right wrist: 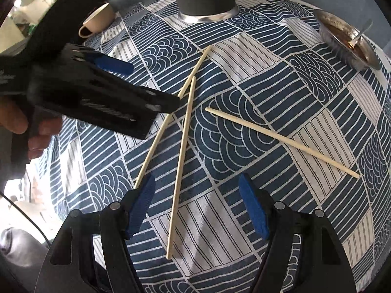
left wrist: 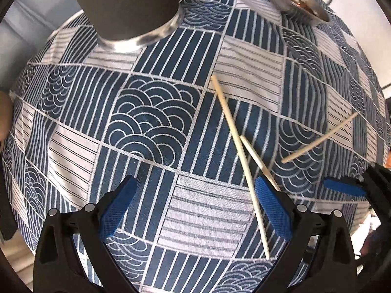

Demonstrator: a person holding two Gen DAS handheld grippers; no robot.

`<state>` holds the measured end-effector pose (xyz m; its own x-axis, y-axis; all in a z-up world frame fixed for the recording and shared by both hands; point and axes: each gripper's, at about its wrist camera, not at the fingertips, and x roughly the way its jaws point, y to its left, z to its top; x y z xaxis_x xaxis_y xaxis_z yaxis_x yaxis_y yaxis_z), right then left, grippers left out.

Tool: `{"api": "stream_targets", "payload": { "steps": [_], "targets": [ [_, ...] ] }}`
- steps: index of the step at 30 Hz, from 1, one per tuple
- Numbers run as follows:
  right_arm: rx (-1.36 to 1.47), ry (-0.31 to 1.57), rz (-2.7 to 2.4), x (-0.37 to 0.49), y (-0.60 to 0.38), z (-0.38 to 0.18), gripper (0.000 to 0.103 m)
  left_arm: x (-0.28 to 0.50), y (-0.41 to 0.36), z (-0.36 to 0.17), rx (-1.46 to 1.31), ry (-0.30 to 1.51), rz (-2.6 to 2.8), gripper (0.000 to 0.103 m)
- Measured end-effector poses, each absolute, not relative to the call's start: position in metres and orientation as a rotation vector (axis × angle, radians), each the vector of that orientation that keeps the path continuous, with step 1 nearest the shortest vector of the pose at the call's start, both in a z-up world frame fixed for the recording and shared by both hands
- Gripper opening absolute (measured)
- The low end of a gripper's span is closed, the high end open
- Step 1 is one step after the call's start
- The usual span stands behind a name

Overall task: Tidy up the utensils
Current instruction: 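Move both open grippers back down toward the last sticks on the cloth, then close the left gripper on a wooden stick while the right gripper grasps another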

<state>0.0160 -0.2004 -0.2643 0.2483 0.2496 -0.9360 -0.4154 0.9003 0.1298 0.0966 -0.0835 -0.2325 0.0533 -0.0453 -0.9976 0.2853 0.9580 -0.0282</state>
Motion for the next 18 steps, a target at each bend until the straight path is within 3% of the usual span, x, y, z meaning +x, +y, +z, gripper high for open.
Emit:
{"api": "stream_targets", "payload": {
  "steps": [4,7,9,11,12,14,16,18],
  "targets": [
    [-0.24,1.244,0.415,0.015,-0.19,-0.266,0.061,0.095,-0.088,-0.233,0.22,1.477,-0.245,0.097],
    [-0.339,1.235,0.375,0.014,-0.178,-0.267,0.052,0.09,-0.088,-0.232,0.217,1.432,-0.252,0.097],
    [-0.331,1.247,0.372,0.015,-0.179,-0.267,0.048,0.084,-0.086,-0.229,0.22,1.403,-0.265,0.092],
    [-0.339,1.243,0.384,0.016,-0.179,-0.266,0.035,0.078,-0.082,-0.223,0.221,1.392,-0.275,0.079],
    [-0.336,1.246,0.385,0.017,-0.181,-0.265,0.021,0.077,-0.078,-0.22,0.221,1.39,-0.281,0.066],
    [-0.319,1.259,0.384,0.021,-0.189,-0.263,0.007,0.076,-0.069,-0.216,0.216,1.393,-0.282,0.045],
    [-0.281,1.273,0.395,0.025,-0.198,-0.263,0.006,0.076,-0.054,-0.213,0.19,1.414,-0.276,0.011],
    [-0.24,1.289,0.397,0.027,-0.204,-0.263,0.005,0.076,-0.035,-0.213,0.116,1.457,-0.277,0.005]
  ]
}}
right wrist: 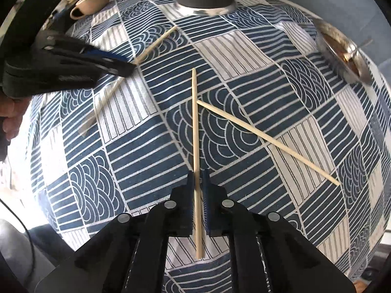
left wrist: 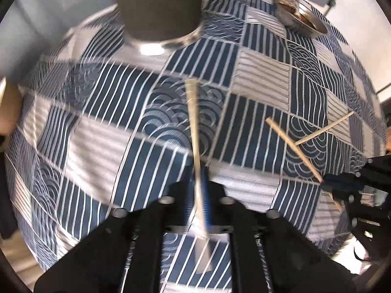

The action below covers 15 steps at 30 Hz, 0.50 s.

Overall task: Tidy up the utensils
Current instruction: 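Close the left gripper on a wooden stick while the right gripper grasps another, then lift both held sticks upright and carry them over the black holder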

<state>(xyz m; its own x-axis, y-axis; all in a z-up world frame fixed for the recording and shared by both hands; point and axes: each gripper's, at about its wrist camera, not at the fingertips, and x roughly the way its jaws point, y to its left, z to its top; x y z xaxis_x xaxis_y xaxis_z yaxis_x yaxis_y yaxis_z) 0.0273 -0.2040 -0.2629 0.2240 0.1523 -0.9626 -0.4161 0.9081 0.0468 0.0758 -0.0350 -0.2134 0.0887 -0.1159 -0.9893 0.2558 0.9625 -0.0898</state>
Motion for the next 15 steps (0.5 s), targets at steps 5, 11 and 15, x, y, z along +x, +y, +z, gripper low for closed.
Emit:
{"api": "stream_targets", "payload": {
  "steps": [5,11,15],
  "targets": [
    [-0.023,1.354,0.469,0.032,-0.225,-0.261,0.004,0.068,-0.007,-0.212,0.036,1.512,-0.25,0.004],
    [0.115,1.323,0.651,0.021,-0.216,-0.238,0.005,0.061,0.01,-0.197,0.024,1.521,-0.233,0.005],
    [0.13,1.283,0.718,0.023,-0.206,-0.222,0.005,0.064,0.028,-0.173,-0.003,1.49,-0.229,0.005]
  ]
}}
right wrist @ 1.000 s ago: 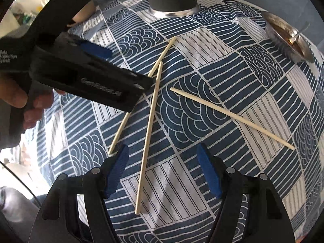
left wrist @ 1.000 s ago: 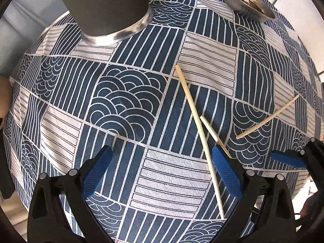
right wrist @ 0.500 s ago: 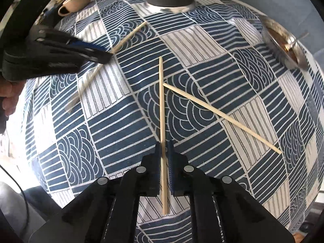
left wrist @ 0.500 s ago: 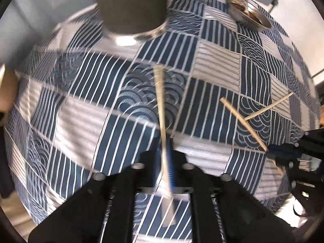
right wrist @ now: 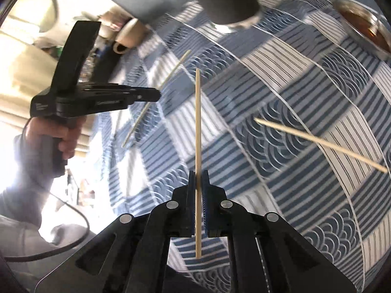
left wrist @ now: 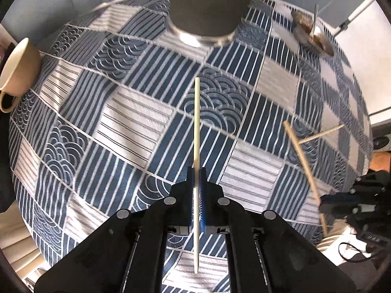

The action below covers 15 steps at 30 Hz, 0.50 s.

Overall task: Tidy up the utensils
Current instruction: 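Lift both held sticks upright and carry them over the black holder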

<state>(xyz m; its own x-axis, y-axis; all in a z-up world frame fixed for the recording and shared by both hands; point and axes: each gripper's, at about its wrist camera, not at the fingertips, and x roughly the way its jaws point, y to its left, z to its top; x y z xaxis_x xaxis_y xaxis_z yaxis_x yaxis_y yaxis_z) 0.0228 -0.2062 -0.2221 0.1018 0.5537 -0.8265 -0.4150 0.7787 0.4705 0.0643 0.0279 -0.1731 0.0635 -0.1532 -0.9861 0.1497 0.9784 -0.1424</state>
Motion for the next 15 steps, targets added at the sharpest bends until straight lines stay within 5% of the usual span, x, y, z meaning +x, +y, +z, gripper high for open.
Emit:
{"api": "stream_targets", "payload": {
  "steps": [15],
  "targets": [
    [0.14,1.016,0.786,0.077,-0.198,-0.133,0.005,0.119,0.011,-0.087,0.066,1.278,-0.18,0.005]
  ]
}}
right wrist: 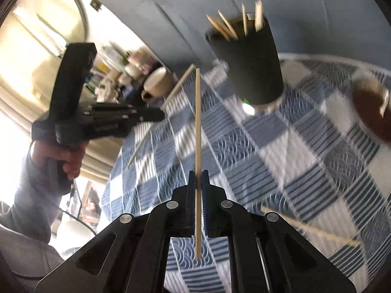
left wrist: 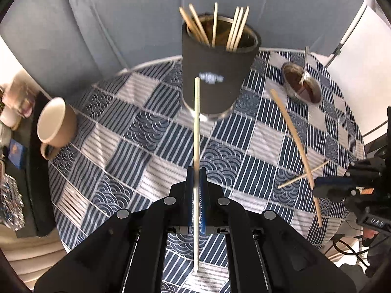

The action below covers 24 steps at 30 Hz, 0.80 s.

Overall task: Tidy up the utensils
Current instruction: 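Lift both held sticks upright and carry them over the black holder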

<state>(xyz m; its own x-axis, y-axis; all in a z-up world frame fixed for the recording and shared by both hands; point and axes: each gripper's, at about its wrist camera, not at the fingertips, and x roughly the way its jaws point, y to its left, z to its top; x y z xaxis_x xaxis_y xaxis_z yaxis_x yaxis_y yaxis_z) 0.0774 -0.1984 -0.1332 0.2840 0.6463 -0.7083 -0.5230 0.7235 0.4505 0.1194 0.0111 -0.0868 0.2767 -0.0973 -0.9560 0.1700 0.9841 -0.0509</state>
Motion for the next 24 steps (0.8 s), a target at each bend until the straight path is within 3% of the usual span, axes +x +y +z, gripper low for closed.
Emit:
{"api": "stream_targets", "payload": {
  "steps": [24],
  "targets": [
    [0.136,0.738,0.784,0.176,-0.18,-0.026,0.005,0.211,-0.005,0.002,0.048,1.091,-0.23,0.005]
  ]
}}
